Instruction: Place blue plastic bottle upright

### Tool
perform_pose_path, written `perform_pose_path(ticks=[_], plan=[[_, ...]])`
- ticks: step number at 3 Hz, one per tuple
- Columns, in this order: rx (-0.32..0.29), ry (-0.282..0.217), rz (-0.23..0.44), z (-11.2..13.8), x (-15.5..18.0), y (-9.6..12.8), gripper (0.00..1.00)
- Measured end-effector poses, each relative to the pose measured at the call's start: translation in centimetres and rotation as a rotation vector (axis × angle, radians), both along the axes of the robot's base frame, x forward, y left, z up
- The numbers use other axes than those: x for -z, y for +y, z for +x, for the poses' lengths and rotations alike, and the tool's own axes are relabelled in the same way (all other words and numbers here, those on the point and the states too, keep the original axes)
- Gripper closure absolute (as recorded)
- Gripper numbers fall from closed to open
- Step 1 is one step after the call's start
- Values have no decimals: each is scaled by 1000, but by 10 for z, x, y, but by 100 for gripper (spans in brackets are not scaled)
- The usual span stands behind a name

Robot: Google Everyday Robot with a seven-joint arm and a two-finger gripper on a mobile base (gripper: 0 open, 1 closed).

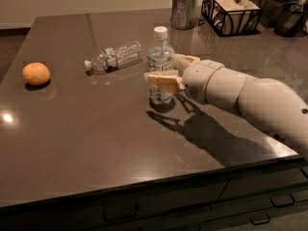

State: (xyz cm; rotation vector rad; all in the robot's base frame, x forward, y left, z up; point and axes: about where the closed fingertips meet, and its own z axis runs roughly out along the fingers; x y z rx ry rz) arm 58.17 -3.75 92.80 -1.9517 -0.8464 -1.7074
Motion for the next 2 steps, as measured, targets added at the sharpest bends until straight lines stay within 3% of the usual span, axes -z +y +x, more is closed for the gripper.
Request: perform_pose_path(ticks=[2], plan=[[-2, 0, 0, 0, 0, 1, 0]])
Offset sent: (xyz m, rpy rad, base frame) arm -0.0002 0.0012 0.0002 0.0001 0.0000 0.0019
